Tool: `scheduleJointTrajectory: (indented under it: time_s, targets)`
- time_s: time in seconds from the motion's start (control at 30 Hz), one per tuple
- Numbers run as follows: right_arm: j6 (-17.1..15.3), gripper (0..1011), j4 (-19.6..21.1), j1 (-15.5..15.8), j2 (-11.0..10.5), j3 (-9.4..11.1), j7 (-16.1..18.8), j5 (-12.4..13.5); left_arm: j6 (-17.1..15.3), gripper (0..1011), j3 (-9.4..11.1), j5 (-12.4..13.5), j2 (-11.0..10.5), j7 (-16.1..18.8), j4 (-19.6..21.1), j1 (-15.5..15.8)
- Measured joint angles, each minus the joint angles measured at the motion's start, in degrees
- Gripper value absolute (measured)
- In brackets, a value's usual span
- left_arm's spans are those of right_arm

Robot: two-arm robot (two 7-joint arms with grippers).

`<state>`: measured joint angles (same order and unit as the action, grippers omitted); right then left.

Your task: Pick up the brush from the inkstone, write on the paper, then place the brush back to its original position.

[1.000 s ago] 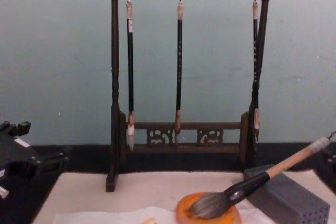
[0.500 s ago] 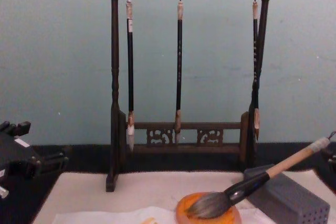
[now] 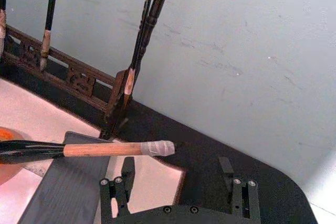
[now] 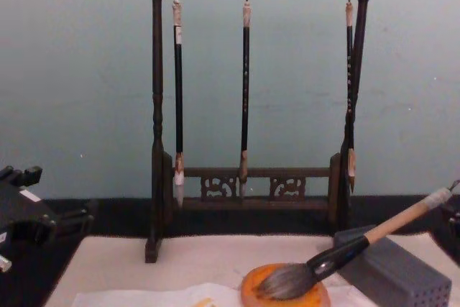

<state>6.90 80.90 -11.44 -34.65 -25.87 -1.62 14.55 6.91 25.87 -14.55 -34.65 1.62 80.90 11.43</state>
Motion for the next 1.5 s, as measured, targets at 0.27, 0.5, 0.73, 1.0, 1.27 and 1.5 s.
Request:
scheduleJointTrajectory:
  time_s: [0.27, 0.5, 0.73, 1.0, 1.27, 1.5]
  targets:
    - [0.00, 1000, 0.00, 0.00, 0.00, 0.00, 0.00, 0.00, 0.00, 1001, 0.00, 0.00, 0.00, 0.00, 0.00, 0.00]
    - [0.00, 1000, 0.00, 0.00, 0.00, 0.00, 0.00, 0.00, 0.00, 1001, 0.00, 0.00, 0.00, 0.00, 0.00, 0.00]
    - [0.00, 1000, 0.00, 0.00, 0.00, 0.00, 0.00, 0.00, 0.00, 1001, 0.00, 0.00, 0.00, 0.00, 0.00, 0.00]
    - [0.00, 1000, 0.00, 0.00, 0.00, 0.00, 0.00, 0.00, 0.00, 1001, 0.00, 0.00, 0.00, 0.00, 0.00, 0.00]
    - [0.00, 1000, 0.00, 0.01, 0.00, 0.00, 0.00, 0.00, 0.00, 1001, 0.00, 0.00, 0.00, 0.00, 0.00, 0.00]
    - [0.00, 1000, 0.00, 0.00, 0.00, 0.00, 0.00, 0.00, 0.00, 1001, 0.00, 0.00, 0.00, 0.00, 0.00, 0.00]
